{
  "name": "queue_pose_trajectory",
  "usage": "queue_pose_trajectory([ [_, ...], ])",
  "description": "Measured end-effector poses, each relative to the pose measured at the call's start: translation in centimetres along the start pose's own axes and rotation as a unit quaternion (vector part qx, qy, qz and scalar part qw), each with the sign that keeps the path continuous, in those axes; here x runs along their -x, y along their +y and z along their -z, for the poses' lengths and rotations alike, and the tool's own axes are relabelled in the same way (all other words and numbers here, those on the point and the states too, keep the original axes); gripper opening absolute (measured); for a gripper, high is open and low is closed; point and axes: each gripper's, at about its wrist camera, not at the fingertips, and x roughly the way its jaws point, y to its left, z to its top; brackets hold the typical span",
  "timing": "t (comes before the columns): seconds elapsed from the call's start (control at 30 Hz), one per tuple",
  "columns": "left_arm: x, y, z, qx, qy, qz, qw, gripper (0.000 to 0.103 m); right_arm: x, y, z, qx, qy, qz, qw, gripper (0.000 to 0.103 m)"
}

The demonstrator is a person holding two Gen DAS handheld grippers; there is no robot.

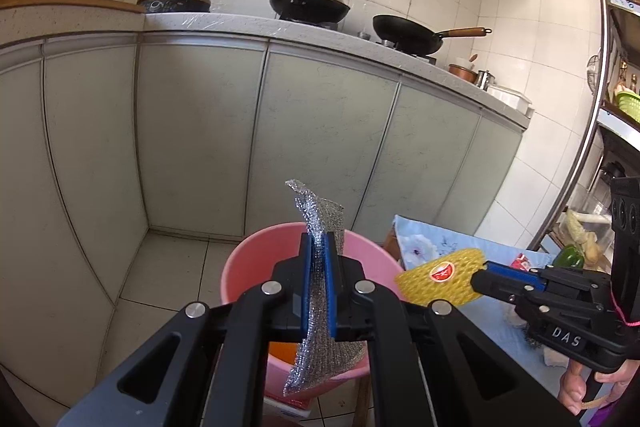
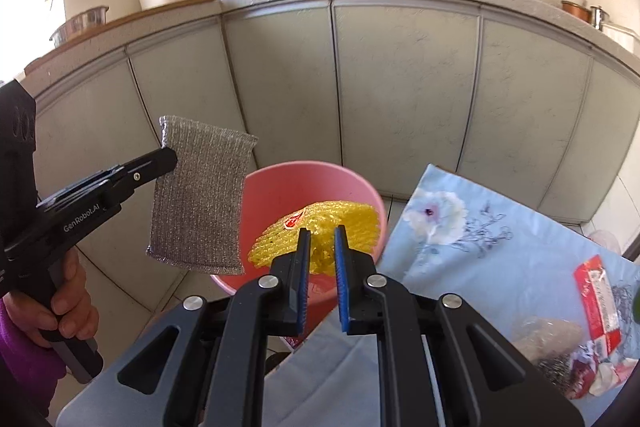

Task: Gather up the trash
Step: 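Carry the mesh pad toward the bucket while the right gripper grasps the yellow sponge, then open both grippers over the pink bucket to drop the mesh pad and yellow net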

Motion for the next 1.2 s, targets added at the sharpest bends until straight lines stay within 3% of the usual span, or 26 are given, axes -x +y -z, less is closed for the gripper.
queue_pose_trajectory([
  [0.4,-4.5,1.3,1.7,0.005,0.039,-0.014,0.9991,0.005,-6.0,1.7,0.7,-0.007,0.059,-0.018,0.998,0.012],
  [0.77,-6.4,1.8,3.3,0.011,0.067,-0.019,0.9975,0.006,-8.7,2.1,2.1,-0.016,0.101,-0.018,0.995,0.012],
  [1.0,-6.3,1.9,3.6,0.018,0.067,-0.025,0.9973,0.008,-9.3,1.7,2.4,-0.034,0.114,-0.022,0.993,0.025],
  [1.1,-6.1,1.7,3.6,0.014,0.066,-0.024,0.9974,0.013,-9.0,1.7,2.3,-0.035,0.111,-0.022,0.993,0.027],
  [1.17,-5.8,1.6,3.5,0.015,0.065,-0.023,0.9975,0.024,-8.8,1.5,2.4,-0.033,0.110,-0.023,0.993,0.029],
  [1.2,-5.7,1.6,3.5,0.016,0.062,-0.023,0.9977,0.025,-8.6,1.4,2.4,-0.032,0.108,-0.024,0.993,0.032],
])
